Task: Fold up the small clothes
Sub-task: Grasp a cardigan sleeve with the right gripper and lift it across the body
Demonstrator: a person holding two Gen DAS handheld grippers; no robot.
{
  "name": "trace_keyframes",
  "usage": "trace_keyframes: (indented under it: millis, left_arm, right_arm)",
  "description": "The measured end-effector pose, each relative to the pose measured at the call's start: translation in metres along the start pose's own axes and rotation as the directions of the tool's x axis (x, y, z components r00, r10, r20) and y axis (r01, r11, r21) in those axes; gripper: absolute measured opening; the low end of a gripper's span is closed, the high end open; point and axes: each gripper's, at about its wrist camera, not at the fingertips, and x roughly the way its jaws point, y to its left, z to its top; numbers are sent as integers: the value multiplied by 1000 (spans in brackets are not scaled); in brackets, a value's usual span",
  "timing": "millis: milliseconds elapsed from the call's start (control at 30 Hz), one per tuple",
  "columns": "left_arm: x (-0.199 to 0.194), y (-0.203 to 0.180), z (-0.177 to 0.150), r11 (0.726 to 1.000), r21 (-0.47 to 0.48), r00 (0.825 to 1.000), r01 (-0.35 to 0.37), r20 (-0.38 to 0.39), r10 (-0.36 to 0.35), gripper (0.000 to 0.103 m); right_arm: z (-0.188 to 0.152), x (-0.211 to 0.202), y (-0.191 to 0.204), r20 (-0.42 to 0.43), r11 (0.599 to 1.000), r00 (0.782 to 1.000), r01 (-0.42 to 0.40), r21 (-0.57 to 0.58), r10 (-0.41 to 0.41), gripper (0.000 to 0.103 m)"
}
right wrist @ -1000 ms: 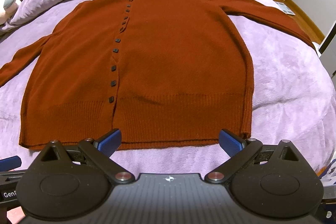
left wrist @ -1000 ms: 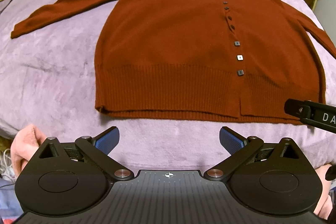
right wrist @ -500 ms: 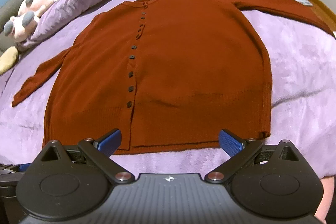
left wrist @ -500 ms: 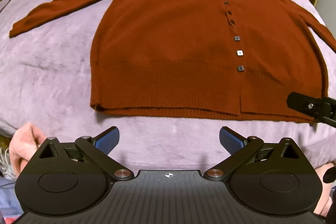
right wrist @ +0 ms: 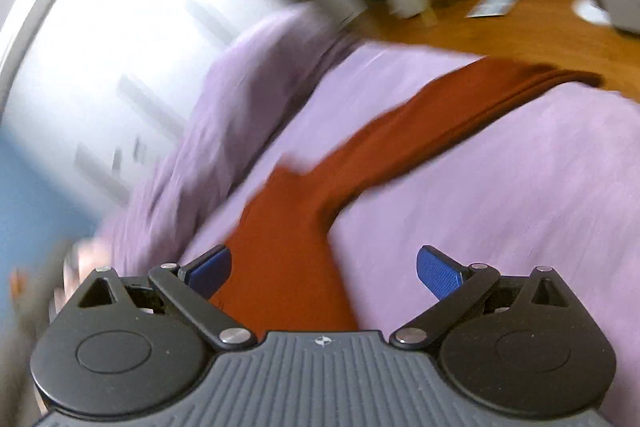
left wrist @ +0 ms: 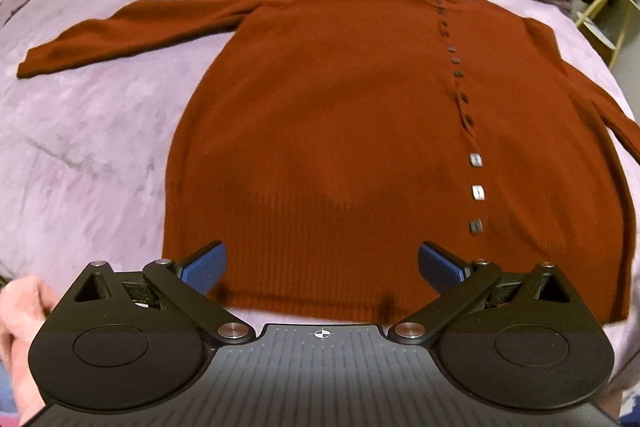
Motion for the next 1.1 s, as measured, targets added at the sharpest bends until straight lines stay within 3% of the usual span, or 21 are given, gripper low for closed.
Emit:
trace_keyframes:
  millis: [67, 167, 233, 300, 333, 400, 500, 600, 700, 800, 900, 1000, 1067, 1100]
  left_arm:
    - [8, -4, 8, 999, 11, 999, -40, -1, 40, 103]
    - [18, -9, 18, 997, 16, 997, -69, 17, 69, 103]
    - [25, -12, 23, 995, 19, 995, -94, 29, 93, 103]
    - [33, -15, 27, 994, 26, 994, -110, 14, 109, 103]
    - [38, -16, 28, 994, 25, 994, -111, -1, 111, 103]
    - [44, -13, 26, 994, 11, 994, -107, -24, 107, 103]
    - [50, -9, 22, 996, -15, 995, -87, -42, 86, 103]
    - [52, -6, 20, 997, -6, 996, -77, -38, 77, 103]
    - [53, -4, 21, 997, -1, 996, -75, -53, 75, 103]
    - [55, -5, 23, 997, 22, 994, -78, -76, 80, 103]
    - [56, -5, 25, 998, 23, 994, -66, -85, 68, 103]
    - [48, -4, 29, 998, 13, 996, -59, -73, 60, 103]
    - [39, -6, 32, 998, 33, 998, -51, -41, 52, 103]
    - [33, -7, 36, 998, 47, 999, -38, -16, 39, 103]
  right_arm:
    - [25, 15, -35, 52, 988, 998, 15, 154, -23, 99]
    - [45, 36, -85, 91, 934, 993, 35, 355, -71, 95]
    - [55, 46, -104, 113, 907, 989, 43, 418, -98, 77]
    - [61, 55, -116, 132, 895, 982, 66, 441, -137, 50]
    - [64, 62, -122, 135, 886, 978, 80, 456, -158, 46]
    - [69, 69, -134, 141, 871, 973, 93, 482, -181, 27]
    - [75, 73, -145, 160, 854, 965, 101, 510, -210, 15]
    - [79, 76, -148, 158, 872, 960, 131, 472, -229, 14]
    - [93, 78, -132, 133, 895, 942, 238, 378, -307, 8]
    - [108, 79, -85, 195, 878, 856, 465, 116, -479, 7]
    - [107, 74, -16, 315, 882, 853, 463, -90, -416, 6]
    - [85, 69, 66, 323, 894, 930, 288, -344, -175, 6]
    - [55, 63, 118, 236, 854, 971, 98, -511, 30, 6]
    - [41, 62, 133, 169, 833, 979, -1, -553, 114, 7]
